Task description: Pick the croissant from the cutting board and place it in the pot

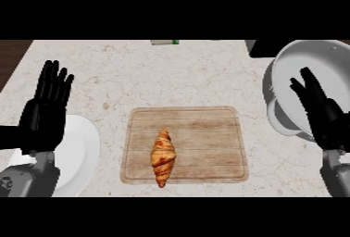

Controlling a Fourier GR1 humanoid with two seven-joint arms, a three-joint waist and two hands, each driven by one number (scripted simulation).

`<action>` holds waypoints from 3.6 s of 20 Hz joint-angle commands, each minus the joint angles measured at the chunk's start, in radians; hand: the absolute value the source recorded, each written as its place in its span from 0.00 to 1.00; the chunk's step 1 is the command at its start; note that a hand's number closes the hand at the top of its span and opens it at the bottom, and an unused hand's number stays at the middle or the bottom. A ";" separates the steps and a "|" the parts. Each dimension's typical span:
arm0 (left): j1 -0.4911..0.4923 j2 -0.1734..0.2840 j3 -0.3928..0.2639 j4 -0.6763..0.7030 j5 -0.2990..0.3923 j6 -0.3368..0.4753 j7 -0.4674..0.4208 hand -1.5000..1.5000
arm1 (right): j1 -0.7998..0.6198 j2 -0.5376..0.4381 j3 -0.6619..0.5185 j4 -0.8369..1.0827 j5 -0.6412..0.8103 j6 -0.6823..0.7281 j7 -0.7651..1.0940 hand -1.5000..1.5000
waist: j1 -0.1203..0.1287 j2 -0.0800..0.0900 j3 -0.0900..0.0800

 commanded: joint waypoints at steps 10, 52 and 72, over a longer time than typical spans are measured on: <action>-0.118 0.020 -0.061 0.077 -0.061 -0.044 0.025 0.50 | -0.554 -0.124 0.368 0.070 0.239 0.454 0.032 0.00 | 0.111 0.028 -0.018; -0.097 -0.032 0.066 0.121 -0.126 -0.118 0.025 0.50 | -0.637 0.417 0.658 0.247 0.770 0.982 0.192 0.00 | 0.024 0.004 -0.016; -0.115 -0.061 0.139 0.177 -0.153 -0.194 0.014 0.50 | -0.568 0.451 0.718 0.420 0.978 0.839 0.090 0.00 | 0.027 0.005 -0.016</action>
